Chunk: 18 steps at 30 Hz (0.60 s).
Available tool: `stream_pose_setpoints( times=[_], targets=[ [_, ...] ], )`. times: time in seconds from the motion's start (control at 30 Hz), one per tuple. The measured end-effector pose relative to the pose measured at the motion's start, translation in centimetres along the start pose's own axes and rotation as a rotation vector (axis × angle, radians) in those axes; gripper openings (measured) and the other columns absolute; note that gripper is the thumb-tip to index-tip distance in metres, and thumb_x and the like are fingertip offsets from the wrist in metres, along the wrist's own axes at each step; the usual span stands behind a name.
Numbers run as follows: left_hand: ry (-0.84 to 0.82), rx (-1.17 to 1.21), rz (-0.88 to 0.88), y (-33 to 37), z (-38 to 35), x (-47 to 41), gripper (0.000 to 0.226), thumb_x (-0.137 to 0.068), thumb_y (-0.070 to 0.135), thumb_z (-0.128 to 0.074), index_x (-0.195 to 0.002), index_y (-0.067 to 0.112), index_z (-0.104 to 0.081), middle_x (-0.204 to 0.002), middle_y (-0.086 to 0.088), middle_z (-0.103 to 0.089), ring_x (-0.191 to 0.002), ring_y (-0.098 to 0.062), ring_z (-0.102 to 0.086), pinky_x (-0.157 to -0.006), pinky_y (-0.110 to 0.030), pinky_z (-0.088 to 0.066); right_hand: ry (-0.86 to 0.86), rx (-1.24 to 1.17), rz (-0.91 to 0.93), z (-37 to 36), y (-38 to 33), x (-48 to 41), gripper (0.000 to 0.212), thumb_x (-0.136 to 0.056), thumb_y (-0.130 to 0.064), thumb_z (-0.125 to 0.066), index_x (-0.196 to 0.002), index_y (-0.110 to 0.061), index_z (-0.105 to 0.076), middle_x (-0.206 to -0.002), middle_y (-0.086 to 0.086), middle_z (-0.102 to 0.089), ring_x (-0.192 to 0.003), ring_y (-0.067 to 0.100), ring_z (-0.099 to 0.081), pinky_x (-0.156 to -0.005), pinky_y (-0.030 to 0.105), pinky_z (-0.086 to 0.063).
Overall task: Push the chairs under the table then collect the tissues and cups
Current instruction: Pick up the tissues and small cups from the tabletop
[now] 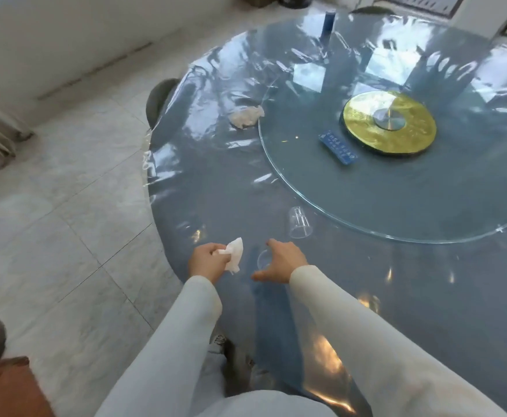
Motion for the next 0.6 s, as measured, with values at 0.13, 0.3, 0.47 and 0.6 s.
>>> stream_pose_setpoints(
  times=[0.13,0.3,0.47,0.6],
  targets=[
    [-0.071,-0.059,-0.053,2.1,-1.2,-2.3,0.026,-0.077,0.008,-0.07,-0.101,0.013,-0.078,-0.101,-0.006,-0.075,-0.093,-0.024,-0.069,-0.076,-0.031,-0.058,0.348,-0.335,-0.133,3.7,2.4,-0.9,0.094,-0.066,-0.052,-0.084,-0.142,-0.02,-0.041,-0.138,0.007,-0.043,-0.122,0.03,-0.052,-0.099,0.035,-0.042],
    [-0.117,-0.116,-0.067,3.3,-1.4,-4.7,0.025,-0.076,0.012,-0.071,-0.099,0.019,-0.078,-0.096,-0.001,-0.073,-0.093,-0.021,-0.067,-0.077,-0.028,-0.053,0.516,-0.579,-0.428,4.6,7.3,-2.6,0.109,-0.068,-0.042,-0.087,-0.152,-0.014,-0.024,-0.145,0.016,-0.034,-0.133,0.033,-0.039,-0.109,0.036,-0.033],
    [-0.155,-0.11,-0.061,3.3,-1.7,-6.7,0.023,-0.075,0.014,-0.072,-0.096,0.022,-0.078,-0.096,0.0,-0.073,-0.097,-0.022,-0.068,-0.09,-0.037,-0.056,0.413,-0.647,-0.565,1.7,9.1,-4.7,0.115,-0.068,-0.048,-0.086,-0.156,-0.016,-0.02,-0.154,0.014,-0.029,-0.142,0.032,-0.033,-0.112,0.042,-0.032],
    [-0.173,-0.125,-0.067,3.2,-1.9,-7.5,0.023,-0.076,0.013,-0.072,-0.097,0.021,-0.078,-0.096,-0.001,-0.072,-0.094,-0.021,-0.066,-0.082,-0.03,-0.052,0.485,-0.639,-0.588,1.4,9.7,-5.3,0.091,-0.072,-0.042,-0.084,-0.146,-0.013,-0.04,-0.142,0.016,-0.049,-0.132,0.034,-0.045,-0.109,0.04,-0.036]
  ],
)
Point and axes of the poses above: each hand's wrist, its own x-axis away from the middle knuckle, its own z-axis out of the back of the hand, y = z × x, the point moved 8 cm from there along -x, towards the middle knuckle
